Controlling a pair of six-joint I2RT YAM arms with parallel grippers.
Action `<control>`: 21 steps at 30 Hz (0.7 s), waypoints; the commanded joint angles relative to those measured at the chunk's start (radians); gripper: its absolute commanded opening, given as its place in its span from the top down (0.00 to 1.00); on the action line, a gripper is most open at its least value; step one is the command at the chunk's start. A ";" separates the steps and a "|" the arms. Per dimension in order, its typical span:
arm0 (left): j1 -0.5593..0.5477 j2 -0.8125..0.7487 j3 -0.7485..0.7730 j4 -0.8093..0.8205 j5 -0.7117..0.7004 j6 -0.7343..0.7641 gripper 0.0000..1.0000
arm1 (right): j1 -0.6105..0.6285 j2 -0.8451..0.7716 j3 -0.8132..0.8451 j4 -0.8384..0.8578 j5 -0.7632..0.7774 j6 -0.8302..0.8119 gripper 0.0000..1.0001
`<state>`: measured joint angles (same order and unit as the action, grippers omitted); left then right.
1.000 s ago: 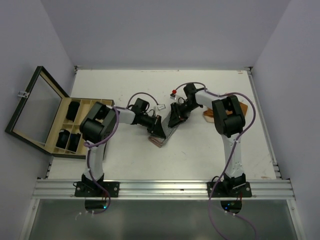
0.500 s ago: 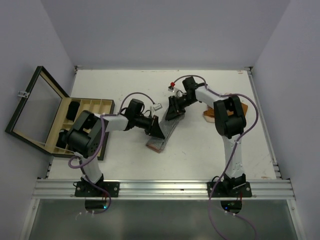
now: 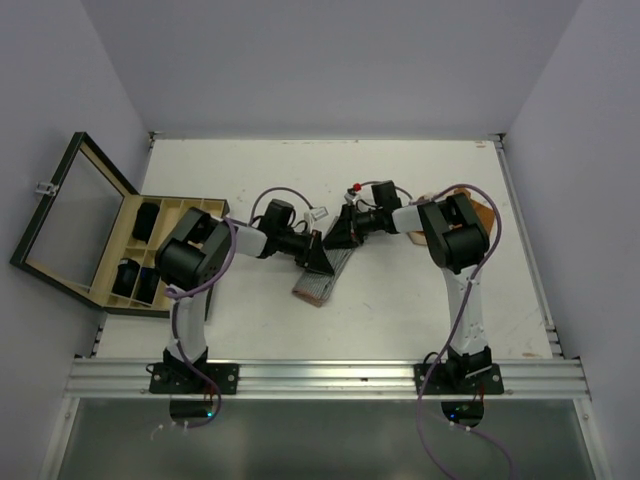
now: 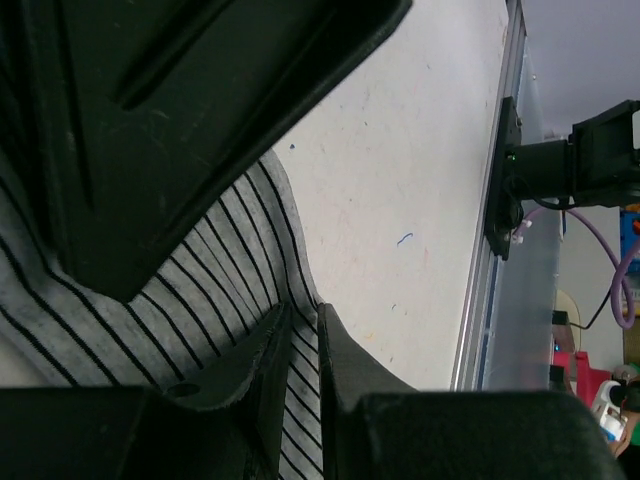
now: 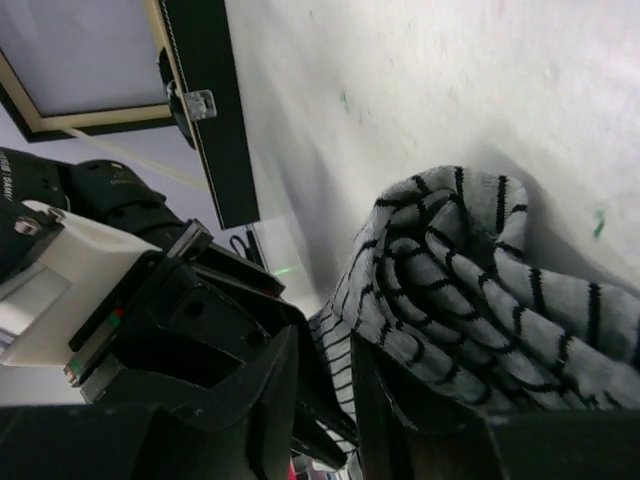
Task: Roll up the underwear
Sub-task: Fold the underwear
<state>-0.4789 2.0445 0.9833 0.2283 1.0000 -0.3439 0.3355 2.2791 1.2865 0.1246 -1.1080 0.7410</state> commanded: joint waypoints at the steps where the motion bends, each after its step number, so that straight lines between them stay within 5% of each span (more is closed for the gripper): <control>1: 0.003 0.013 -0.023 0.057 -0.043 -0.026 0.80 | -0.004 0.072 -0.010 0.199 0.091 0.096 0.69; 5: 0.000 -0.001 -0.070 0.069 -0.037 -0.055 0.80 | 0.002 0.157 0.075 0.117 0.080 0.035 0.72; 8: -0.012 -0.036 -0.098 0.071 -0.032 -0.053 0.77 | 0.014 0.160 0.206 -0.116 0.071 -0.158 0.73; 14: -0.023 -0.199 -0.098 0.095 -0.014 -0.086 0.65 | 0.017 0.033 0.407 -0.431 -0.030 -0.402 0.68; 21: -0.027 -0.314 -0.072 -0.003 -0.077 0.000 0.63 | 0.010 -0.101 0.340 -0.497 0.091 -0.445 0.66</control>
<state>-0.5053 1.7557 0.8921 0.2626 0.9524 -0.3893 0.3519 2.2688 1.6482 -0.3145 -1.0782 0.3618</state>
